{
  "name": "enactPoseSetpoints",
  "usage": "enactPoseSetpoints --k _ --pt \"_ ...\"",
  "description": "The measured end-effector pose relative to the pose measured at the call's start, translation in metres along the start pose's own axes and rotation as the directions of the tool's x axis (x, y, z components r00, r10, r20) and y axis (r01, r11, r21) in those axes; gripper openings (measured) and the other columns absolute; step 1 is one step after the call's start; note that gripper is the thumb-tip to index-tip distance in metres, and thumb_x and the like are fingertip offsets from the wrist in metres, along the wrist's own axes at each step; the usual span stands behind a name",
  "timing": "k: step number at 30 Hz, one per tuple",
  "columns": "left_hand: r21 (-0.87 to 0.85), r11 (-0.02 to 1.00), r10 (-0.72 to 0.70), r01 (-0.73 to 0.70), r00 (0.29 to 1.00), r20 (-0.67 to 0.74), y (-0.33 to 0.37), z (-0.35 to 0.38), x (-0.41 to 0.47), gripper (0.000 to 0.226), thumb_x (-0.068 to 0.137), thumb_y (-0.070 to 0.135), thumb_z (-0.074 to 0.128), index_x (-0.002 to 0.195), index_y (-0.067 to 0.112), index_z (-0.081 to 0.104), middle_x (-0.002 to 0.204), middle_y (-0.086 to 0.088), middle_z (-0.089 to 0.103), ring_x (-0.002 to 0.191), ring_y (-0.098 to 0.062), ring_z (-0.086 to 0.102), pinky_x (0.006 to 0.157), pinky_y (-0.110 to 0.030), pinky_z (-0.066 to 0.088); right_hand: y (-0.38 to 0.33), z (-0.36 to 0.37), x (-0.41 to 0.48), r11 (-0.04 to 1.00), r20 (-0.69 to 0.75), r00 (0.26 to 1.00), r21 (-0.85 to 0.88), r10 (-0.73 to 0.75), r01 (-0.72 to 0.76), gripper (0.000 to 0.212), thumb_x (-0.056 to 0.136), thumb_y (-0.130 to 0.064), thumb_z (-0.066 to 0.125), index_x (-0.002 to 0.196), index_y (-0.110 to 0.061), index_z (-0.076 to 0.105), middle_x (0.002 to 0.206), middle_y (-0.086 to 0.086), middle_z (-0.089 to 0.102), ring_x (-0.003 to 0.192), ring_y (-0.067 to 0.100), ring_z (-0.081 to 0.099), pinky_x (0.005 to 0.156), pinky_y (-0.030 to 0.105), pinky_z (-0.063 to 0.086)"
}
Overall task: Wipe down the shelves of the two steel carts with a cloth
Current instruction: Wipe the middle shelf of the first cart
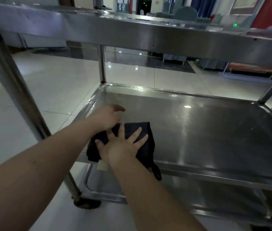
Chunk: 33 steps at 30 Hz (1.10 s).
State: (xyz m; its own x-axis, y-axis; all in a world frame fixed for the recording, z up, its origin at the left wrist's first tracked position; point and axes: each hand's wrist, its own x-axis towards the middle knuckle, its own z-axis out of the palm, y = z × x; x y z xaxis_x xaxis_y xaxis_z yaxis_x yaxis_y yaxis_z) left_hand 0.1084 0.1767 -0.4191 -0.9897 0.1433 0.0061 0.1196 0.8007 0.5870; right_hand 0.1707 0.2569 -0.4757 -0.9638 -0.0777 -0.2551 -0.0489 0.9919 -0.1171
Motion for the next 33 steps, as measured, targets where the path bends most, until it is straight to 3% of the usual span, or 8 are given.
enactPoseSetpoints --k 4,8,10,11,15,19,26,33 --pt "-0.057 0.995 -0.087 0.082 0.991 -0.102 -0.022 -0.003 -0.016 0.044 0.09 0.013 0.048 0.128 0.031 0.058 0.141 0.003 0.051 0.127 -0.015 0.047 0.092 -0.02 0.032 -0.003 -0.009 -0.009 0.967 -0.063 0.991 0.218 -0.118 0.129 0.058 0.094 -0.065 0.019 0.149 -0.047 0.018 0.163 -0.007 -0.003 0.138 0.051 -0.025 0.102 0.065 -0.027" --pt "-0.025 0.999 -0.039 0.036 0.991 -0.129 -0.01 0.012 -0.02 0.04 0.093 0.019 0.047 0.13 0.032 0.057 0.141 -0.004 0.05 0.125 -0.024 0.048 0.099 -0.023 0.034 0.064 -0.034 -0.017 0.89 -0.276 0.958 0.413 -0.078 0.191 0.041 0.1 -0.034 0.042 0.139 -0.021 0.05 0.153 0.008 0.038 0.143 0.034 0.017 0.119 0.046 0.009" --pt "0.2 0.98 0.008 -0.004 1.0 -0.021 0.003 0.035 -0.028 0.044 0.097 0.038 0.043 0.141 0.036 0.042 0.155 -0.004 0.032 0.141 -0.027 0.027 0.118 -0.045 0.013 0.104 -0.039 -0.02 0.906 -0.36 0.933 0.395 0.0 0.152 0.04 0.097 -0.023 0.047 0.136 -0.021 0.053 0.145 0.011 0.045 0.136 0.033 0.035 0.114 0.042 0.026" --pt "0.335 0.942 -0.001 -0.009 1.0 0.031 0.008 0.048 -0.034 0.052 0.097 0.051 0.035 0.147 0.039 0.028 0.16 -0.002 0.016 0.147 -0.028 0.009 0.115 -0.059 -0.005 0.118 -0.038 -0.021 0.902 -0.361 0.932 0.411 0.028 0.132 0.042 0.096 -0.021 0.048 0.138 -0.023 0.052 0.146 0.011 0.044 0.135 0.032 0.037 0.112 0.04 0.029" --pt "0.459 0.885 -0.094 0.073 0.995 0.022 0.007 0.079 -0.049 0.065 0.088 0.073 0.009 0.146 0.05 -0.01 0.16 0.007 -0.017 0.143 -0.036 -0.022 0.097 -0.075 -0.02 0.141 -0.016 -0.008 0.986 -0.25 0.967 0.141 -0.053 0.091 0.048 0.103 -0.034 0.03 0.151 -0.031 0.027 0.161 -0.002 0.021 0.149 0.027 0.008 0.119 0.048 0.011" --pt "0.463 0.885 -0.059 0.038 0.998 0.032 -0.012 0.064 -0.038 0.072 0.076 0.085 0.008 0.142 0.059 -0.006 0.159 0.015 -0.012 0.145 -0.032 -0.018 0.098 -0.074 -0.019 0.145 -0.005 0.003 0.998 -0.255 0.966 0.01 -0.051 0.056 0.052 0.103 -0.046 0.014 0.153 -0.039 0.008 0.163 -0.01 0.006 0.149 0.029 -0.002 0.117 0.049 0.001" --pt "0.528 0.841 -0.12 0.119 0.992 -0.034 -0.073 0.015 -0.015 0.071 0.071 0.089 0.003 0.138 0.066 -0.004 0.16 0.019 -0.005 0.146 -0.033 -0.012 0.101 -0.075 -0.013 0.185 -0.019 0.009 0.999 -0.193 0.981 -0.041 0.019 -0.028 0.052 0.097 -0.062 0.013 0.149 -0.052 0.01 0.162 -0.018 0.005 0.149 0.026 0.005 0.114 0.057 0.007" --pt "0.52 0.853 -0.055 0.042 0.998 0.01 -0.015 0.055 0.012 0.066 0.08 0.082 0.01 0.142 0.061 -0.001 0.161 0.013 -0.002 0.145 -0.042 -0.008 0.097 -0.079 -0.013 0.211 -0.017 0.009 0.995 -0.196 0.976 -0.026 0.092 -0.099 0.055 0.093 -0.067 0.006 0.146 -0.057 0.001 0.161 -0.02 -0.004 0.149 0.03 -0.001 0.115 0.057 0.002"
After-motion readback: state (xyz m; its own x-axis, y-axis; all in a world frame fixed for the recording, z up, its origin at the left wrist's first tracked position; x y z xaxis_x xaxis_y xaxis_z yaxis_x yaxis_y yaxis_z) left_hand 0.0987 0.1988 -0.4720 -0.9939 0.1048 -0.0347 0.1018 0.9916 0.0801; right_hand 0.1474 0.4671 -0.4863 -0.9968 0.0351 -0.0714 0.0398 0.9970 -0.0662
